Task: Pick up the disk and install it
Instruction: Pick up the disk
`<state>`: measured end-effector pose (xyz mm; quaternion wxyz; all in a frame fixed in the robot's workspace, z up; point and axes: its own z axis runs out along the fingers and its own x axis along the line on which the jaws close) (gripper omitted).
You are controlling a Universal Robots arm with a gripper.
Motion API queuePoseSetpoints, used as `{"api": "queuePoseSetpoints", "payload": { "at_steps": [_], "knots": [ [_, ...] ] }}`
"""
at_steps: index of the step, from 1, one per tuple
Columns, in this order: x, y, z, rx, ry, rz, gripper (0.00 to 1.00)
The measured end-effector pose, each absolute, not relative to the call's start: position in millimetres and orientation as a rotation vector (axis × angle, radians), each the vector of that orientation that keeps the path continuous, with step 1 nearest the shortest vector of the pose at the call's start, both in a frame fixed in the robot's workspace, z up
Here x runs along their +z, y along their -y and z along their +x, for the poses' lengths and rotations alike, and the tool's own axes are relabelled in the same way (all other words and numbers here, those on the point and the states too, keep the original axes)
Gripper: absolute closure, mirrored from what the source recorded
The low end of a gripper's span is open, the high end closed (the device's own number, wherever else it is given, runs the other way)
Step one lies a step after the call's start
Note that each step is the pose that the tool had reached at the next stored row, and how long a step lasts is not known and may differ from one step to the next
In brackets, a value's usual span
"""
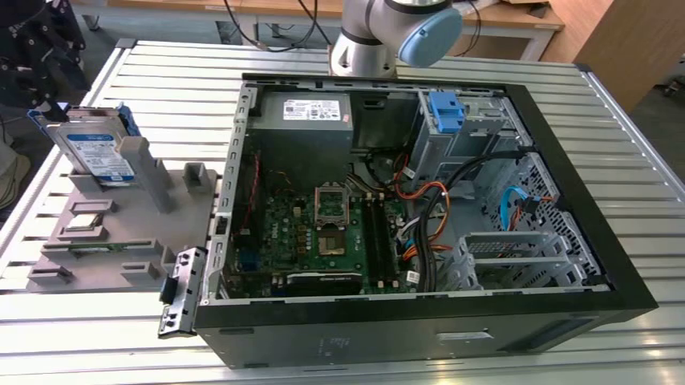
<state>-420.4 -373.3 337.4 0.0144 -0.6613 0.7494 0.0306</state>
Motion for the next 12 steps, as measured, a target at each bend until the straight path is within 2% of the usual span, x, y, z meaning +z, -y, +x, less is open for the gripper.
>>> {"api": "queuePoseSetpoints", "payload": {
  "at_steps": [12],
  "knots": [
    [322,373,-420,0.096,-2.321,-2.073,0.35]
  ]
}}
